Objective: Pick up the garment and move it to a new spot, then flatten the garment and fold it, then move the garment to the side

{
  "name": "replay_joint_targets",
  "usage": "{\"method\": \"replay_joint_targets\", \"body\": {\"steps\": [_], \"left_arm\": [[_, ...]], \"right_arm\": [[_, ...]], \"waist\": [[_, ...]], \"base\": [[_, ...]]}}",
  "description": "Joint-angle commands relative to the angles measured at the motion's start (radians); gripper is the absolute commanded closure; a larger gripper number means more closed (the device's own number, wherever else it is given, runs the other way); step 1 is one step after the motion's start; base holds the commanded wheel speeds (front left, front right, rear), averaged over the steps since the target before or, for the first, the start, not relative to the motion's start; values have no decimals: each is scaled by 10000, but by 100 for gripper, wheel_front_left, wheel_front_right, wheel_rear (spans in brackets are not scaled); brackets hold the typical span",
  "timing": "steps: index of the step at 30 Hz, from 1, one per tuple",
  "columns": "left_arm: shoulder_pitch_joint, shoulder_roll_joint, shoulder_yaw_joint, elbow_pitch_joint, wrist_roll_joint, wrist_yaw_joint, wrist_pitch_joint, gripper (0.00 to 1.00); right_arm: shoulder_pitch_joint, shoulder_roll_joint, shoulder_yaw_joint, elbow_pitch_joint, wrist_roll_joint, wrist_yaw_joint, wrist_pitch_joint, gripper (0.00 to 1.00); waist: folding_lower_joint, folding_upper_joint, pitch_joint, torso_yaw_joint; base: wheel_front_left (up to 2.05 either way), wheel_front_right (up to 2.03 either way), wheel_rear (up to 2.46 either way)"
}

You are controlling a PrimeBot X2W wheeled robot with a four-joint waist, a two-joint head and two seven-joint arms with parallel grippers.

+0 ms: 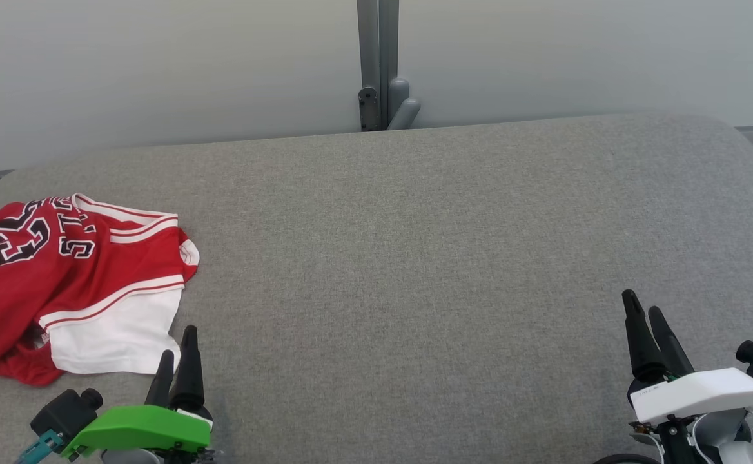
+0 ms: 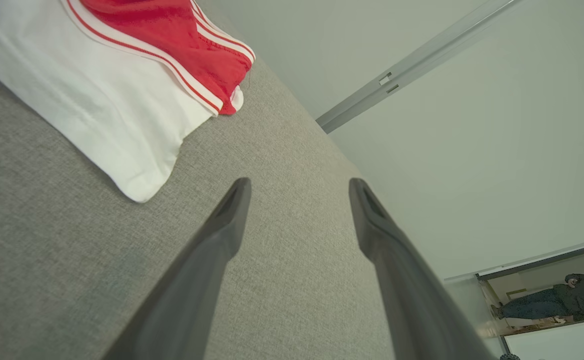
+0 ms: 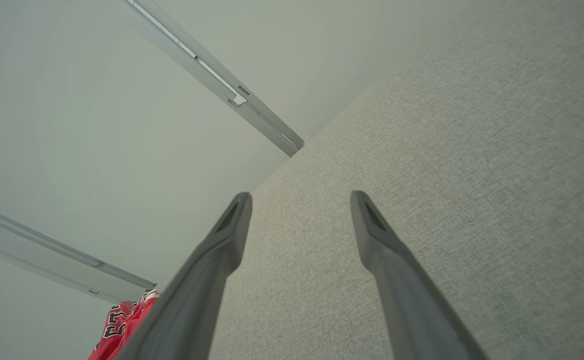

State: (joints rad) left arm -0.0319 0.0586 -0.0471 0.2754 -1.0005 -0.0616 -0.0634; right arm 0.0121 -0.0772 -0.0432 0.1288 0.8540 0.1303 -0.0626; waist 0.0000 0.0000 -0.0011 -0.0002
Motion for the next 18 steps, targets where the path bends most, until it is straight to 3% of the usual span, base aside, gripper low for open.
{"method": "replay_joint_targets", "body": {"steps": [1, 18], "left_arm": [[-255, 131, -18, -46, 417, 67, -100, 0], [-137, 192, 35, 251, 3211, 258, -631, 0]], "right_arm": [[-123, -107, 41, -185, -375, 3, -101, 0], [-61, -280, 274, -284, -2773, 4, -631, 0]], "waist": [[0, 0, 1, 0], [0, 0, -16, 23]], "base": [[0, 0, 0], [0, 0, 0]]}}
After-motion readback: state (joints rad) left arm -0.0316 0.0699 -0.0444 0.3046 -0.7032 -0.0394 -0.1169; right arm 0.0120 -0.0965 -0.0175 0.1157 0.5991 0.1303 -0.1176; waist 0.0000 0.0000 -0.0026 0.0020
